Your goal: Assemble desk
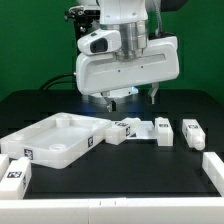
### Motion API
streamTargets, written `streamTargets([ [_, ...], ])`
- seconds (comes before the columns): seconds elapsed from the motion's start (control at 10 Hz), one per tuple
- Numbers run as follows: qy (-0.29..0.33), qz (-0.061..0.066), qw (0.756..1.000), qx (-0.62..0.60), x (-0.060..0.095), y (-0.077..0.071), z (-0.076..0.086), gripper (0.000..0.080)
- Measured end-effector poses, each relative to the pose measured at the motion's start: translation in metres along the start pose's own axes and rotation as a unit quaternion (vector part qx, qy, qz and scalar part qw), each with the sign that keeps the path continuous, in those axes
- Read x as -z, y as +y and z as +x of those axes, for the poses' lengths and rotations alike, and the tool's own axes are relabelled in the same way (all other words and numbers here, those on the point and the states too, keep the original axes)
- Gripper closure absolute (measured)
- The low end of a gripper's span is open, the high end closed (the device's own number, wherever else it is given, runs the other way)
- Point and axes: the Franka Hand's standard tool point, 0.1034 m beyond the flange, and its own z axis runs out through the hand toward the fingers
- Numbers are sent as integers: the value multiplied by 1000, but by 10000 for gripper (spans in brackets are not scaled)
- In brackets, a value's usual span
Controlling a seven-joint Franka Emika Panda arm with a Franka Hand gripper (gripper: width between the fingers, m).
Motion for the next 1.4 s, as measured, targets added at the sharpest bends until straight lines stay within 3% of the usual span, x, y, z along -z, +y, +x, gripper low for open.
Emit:
streamTargets([
  [0.3, -1, 1, 999, 41, -2, 9, -2, 151],
  [0.5, -12, 14, 989, 145, -8, 55, -9, 151],
  [0.6, -11, 8, 978, 210, -7, 72, -1, 151],
  [0.7, -12, -2, 959, 284, -8, 78, 3, 151],
  [1.1, -13, -2, 964, 265, -9, 78, 1, 151],
  [1.2, -12, -5, 956, 293, -10, 86, 0, 151],
  [1.3, -4, -20, 935, 353, -11, 115, -4, 151],
  [1.4, -3, -27, 930, 367, -12, 148, -7, 151],
])
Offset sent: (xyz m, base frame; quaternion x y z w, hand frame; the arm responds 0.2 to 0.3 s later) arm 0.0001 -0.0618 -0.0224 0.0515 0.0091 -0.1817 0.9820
